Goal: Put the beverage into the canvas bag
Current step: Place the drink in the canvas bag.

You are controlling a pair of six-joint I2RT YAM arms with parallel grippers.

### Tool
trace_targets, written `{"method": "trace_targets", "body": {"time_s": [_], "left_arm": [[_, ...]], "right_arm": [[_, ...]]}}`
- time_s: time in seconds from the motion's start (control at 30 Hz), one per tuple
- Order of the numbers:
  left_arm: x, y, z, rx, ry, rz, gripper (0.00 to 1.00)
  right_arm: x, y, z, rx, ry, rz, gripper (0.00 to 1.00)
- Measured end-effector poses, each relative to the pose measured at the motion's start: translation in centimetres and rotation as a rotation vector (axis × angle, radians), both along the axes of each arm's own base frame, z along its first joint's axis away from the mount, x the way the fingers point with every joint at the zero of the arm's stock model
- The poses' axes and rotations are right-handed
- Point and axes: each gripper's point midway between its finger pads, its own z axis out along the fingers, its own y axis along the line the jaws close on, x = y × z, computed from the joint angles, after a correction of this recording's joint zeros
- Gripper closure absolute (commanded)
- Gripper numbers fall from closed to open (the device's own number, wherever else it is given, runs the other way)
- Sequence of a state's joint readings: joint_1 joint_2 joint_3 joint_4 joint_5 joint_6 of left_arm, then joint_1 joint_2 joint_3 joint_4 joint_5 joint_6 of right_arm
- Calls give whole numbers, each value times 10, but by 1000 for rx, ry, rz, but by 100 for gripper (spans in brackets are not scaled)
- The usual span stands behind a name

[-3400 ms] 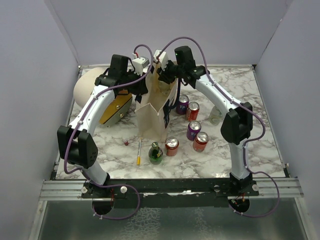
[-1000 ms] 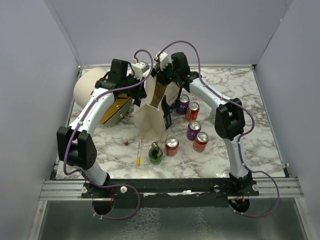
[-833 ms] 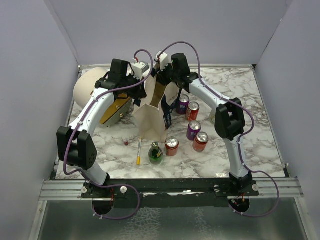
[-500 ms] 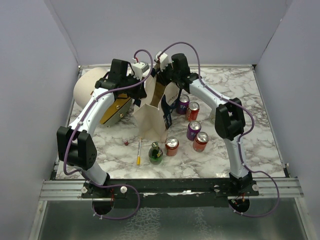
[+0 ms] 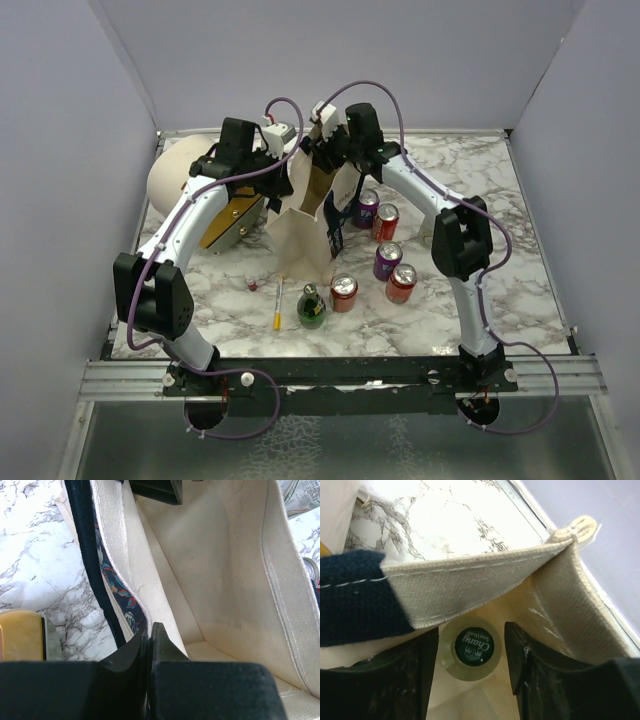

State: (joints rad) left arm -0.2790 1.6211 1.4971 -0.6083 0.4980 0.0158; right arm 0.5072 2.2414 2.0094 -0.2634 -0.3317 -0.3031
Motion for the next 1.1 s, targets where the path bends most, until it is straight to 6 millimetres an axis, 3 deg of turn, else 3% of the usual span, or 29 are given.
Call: {"method": "trace_targets", "body": {"time_s": [0.47, 0.87, 1.03, 1.1], "left_arm": [[1, 3, -1, 2, 16, 36, 100], [4, 4, -2, -1, 38, 71, 100], [5, 3, -2, -5, 42, 74, 100], [5, 3, -2, -5, 43, 74, 100]], "right_arm": [[-14, -7, 33, 17, -5, 27, 32], [-36, -14, 107, 94, -79, 45, 31], [-55, -25, 144, 111, -115, 41, 31], [-72, -38, 158, 109, -122, 28, 31]]}}
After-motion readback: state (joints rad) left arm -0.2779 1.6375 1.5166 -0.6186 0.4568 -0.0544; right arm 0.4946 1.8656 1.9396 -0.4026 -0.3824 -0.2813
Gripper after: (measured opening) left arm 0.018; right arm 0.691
